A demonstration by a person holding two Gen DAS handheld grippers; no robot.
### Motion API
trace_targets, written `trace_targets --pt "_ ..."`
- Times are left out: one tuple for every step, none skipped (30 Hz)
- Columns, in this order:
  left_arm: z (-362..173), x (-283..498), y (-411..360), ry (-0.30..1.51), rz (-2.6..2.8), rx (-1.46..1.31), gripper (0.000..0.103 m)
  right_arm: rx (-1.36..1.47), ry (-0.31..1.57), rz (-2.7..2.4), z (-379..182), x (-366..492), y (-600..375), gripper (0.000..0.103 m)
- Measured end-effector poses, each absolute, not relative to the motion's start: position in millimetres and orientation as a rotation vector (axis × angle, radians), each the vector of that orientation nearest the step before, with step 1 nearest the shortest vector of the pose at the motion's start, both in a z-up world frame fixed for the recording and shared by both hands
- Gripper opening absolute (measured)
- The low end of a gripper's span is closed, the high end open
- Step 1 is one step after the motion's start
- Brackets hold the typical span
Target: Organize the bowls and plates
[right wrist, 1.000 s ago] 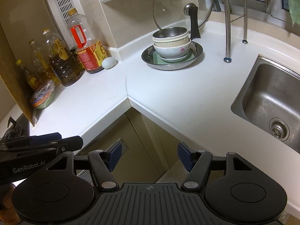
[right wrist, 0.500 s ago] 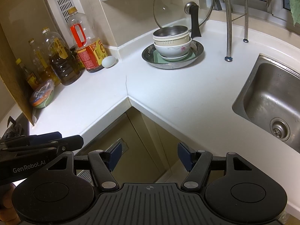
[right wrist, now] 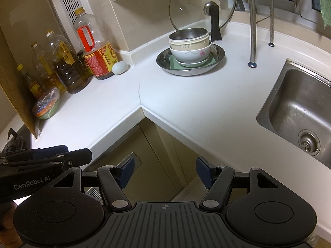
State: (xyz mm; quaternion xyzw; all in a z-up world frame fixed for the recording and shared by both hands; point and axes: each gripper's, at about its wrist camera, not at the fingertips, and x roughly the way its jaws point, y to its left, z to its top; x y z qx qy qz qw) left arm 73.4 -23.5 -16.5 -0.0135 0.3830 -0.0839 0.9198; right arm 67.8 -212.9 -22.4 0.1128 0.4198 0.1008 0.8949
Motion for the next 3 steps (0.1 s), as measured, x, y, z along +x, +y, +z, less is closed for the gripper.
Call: trace_targets --pt "-16.5 74.4 -23.1 0.786 -0.173 -0.029 0.05 0.233 0.87 0.208 -22.4 67.6 -212.9 0.066" --pt "-16.6 74.9 -23.1 0.785 -0.174 -0.029 0.05 0.233 0.87 0.208 -22.6 67.5 -212.8 0.066" --pt "-16.9 75.3 -23.2 0.786 -0.176 -0.029 0.05 0.233 0.871 0.208 -23.0 67.7 -212.8 0.066"
